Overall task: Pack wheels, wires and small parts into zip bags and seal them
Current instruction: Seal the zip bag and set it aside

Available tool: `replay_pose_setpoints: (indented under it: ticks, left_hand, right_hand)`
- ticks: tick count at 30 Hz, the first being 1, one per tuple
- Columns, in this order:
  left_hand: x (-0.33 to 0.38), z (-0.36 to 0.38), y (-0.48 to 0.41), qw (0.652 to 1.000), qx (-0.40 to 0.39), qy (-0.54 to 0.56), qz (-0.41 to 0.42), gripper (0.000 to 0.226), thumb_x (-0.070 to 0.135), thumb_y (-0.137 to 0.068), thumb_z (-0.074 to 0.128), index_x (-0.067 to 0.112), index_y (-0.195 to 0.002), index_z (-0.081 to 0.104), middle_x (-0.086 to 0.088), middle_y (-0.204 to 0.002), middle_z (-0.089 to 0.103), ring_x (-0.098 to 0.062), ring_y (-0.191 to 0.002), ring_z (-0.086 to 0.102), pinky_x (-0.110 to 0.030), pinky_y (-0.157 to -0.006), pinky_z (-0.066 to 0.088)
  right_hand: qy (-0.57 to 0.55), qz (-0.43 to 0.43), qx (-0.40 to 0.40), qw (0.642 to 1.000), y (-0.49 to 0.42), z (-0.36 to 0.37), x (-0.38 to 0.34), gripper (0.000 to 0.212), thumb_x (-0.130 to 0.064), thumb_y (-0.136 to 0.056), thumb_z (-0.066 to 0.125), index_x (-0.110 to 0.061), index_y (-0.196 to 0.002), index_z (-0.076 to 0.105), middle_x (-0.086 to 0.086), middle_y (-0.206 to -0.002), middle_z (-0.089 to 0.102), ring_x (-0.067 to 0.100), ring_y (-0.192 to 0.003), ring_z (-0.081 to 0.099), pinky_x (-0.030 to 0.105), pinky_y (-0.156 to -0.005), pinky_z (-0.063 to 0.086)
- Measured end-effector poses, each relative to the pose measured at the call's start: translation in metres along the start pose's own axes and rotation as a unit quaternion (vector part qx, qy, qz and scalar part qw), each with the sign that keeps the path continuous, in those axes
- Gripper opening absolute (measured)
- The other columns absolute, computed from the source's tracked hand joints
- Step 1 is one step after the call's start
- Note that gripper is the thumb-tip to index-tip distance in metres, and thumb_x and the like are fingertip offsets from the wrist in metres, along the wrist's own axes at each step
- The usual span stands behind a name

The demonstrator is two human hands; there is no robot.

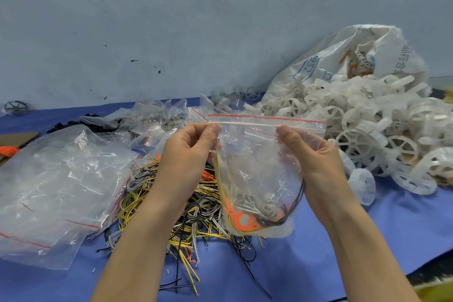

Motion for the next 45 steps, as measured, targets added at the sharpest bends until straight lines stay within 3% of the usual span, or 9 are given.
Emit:
replay_pose_setpoints:
  ticks: [6, 11, 14, 18, 24, 28, 34, 41, 45]
  left_hand:
    - [0.002, 0.002, 0.000, 1.000, -0.002, 0.003, 0.004, 0.016, 0.031, -0.095, 0.060, 0.019, -0.093, 0.071, 0.006, -0.077, 0.071, -0.009, -0.077, 0.067, -0.030, -0.079, 0.059]
    - [0.004, 0.004, 0.001, 1.000, -0.023, 0.006, 0.006, 0.018, 0.030, -0.096, 0.060, 0.016, -0.093, 0.071, 0.006, -0.075, 0.069, -0.009, -0.077, 0.066, -0.036, -0.082, 0.059]
    - [0.006, 0.007, 0.000, 0.998, -0.056, 0.012, 0.005, 0.020, 0.033, -0.095, 0.061, 0.016, -0.096, 0.071, 0.002, -0.083, 0.073, -0.012, -0.083, 0.069, -0.041, -0.085, 0.058]
    - [0.004, 0.017, -0.001, 0.992, -0.126, 0.012, -0.005, 0.026, 0.044, -0.087, 0.066, 0.022, -0.099, 0.074, 0.002, -0.091, 0.074, -0.015, -0.088, 0.070, -0.040, -0.086, 0.055]
    - [-0.003, 0.027, 0.002, 0.984, -0.162, 0.068, -0.041, 0.035, 0.039, -0.087, 0.069, 0.009, -0.105, 0.074, -0.020, -0.109, 0.071, -0.048, -0.108, 0.061, -0.065, -0.096, 0.046]
    - [-0.003, 0.028, 0.003, 0.983, -0.166, 0.064, -0.039, 0.034, 0.037, -0.089, 0.069, 0.009, -0.109, 0.073, -0.018, -0.111, 0.071, -0.043, -0.108, 0.063, -0.065, -0.093, 0.048]
    - [-0.001, 0.031, 0.005, 0.984, -0.160, 0.068, -0.025, 0.026, 0.032, -0.091, 0.066, 0.012, -0.105, 0.075, -0.009, -0.106, 0.075, -0.030, -0.101, 0.070, -0.052, -0.091, 0.053]
    - [-0.002, 0.036, 0.005, 0.986, -0.135, 0.100, -0.025, 0.031, 0.031, -0.090, 0.069, 0.008, -0.110, 0.073, -0.016, -0.109, 0.072, -0.040, -0.110, 0.064, -0.062, -0.098, 0.046]
    - [-0.003, 0.035, 0.004, 0.991, -0.105, 0.083, -0.011, 0.020, 0.036, -0.085, 0.070, 0.016, -0.087, 0.076, -0.006, -0.089, 0.075, -0.024, -0.088, 0.069, -0.047, -0.085, 0.055]
  right_hand:
    - [0.000, -0.008, 0.020, 1.000, 0.001, 0.001, -0.002, 0.019, -0.039, -0.074, 0.076, -0.021, -0.080, 0.078, -0.006, -0.075, 0.069, 0.008, -0.069, 0.058, 0.019, -0.067, 0.051]
    - [0.027, -0.016, 0.039, 0.999, 0.000, 0.000, -0.002, 0.012, -0.034, -0.083, 0.075, -0.023, -0.080, 0.078, -0.003, -0.076, 0.069, 0.010, -0.072, 0.061, 0.029, -0.076, 0.052]
    - [0.036, -0.013, 0.048, 0.998, 0.000, -0.002, -0.001, 0.013, -0.033, -0.085, 0.073, -0.022, -0.082, 0.078, -0.003, -0.077, 0.069, 0.011, -0.073, 0.062, 0.029, -0.076, 0.052]
    - [0.036, 0.000, 0.008, 0.999, 0.003, 0.006, -0.002, 0.025, -0.045, -0.074, 0.073, -0.022, -0.082, 0.079, -0.003, -0.084, 0.075, 0.012, -0.076, 0.069, 0.024, -0.071, 0.054]
    - [0.046, -0.006, -0.027, 0.999, 0.007, 0.013, -0.006, 0.020, -0.042, -0.072, 0.077, -0.023, -0.076, 0.080, -0.002, -0.074, 0.073, 0.010, -0.071, 0.064, 0.019, -0.067, 0.053]
    - [0.041, -0.006, -0.027, 0.999, 0.009, 0.014, -0.007, 0.016, -0.036, -0.076, 0.077, -0.021, -0.073, 0.078, -0.001, -0.073, 0.070, 0.012, -0.071, 0.060, 0.024, -0.067, 0.051]
    - [0.050, -0.030, -0.018, 0.998, 0.011, 0.017, -0.011, 0.022, -0.026, -0.085, 0.073, -0.026, -0.063, 0.075, -0.009, -0.065, 0.066, 0.005, -0.064, 0.058, 0.016, -0.060, 0.048]
    - [0.052, -0.022, -0.005, 0.998, 0.009, 0.016, -0.006, 0.016, -0.039, -0.077, 0.074, -0.025, -0.068, 0.076, -0.006, -0.070, 0.067, 0.009, -0.069, 0.059, 0.020, -0.066, 0.050]
    - [0.048, -0.009, -0.039, 0.998, 0.008, 0.018, -0.004, 0.028, -0.051, -0.065, 0.076, -0.026, -0.076, 0.079, -0.004, -0.078, 0.074, 0.008, -0.076, 0.066, 0.021, -0.072, 0.054]
Point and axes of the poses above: each hand's wrist, its own y-axis away from the middle knuckle, its own z-axis out of the palm, x = y × z, the point moved 7 cm from there along -y, towards the middle knuckle
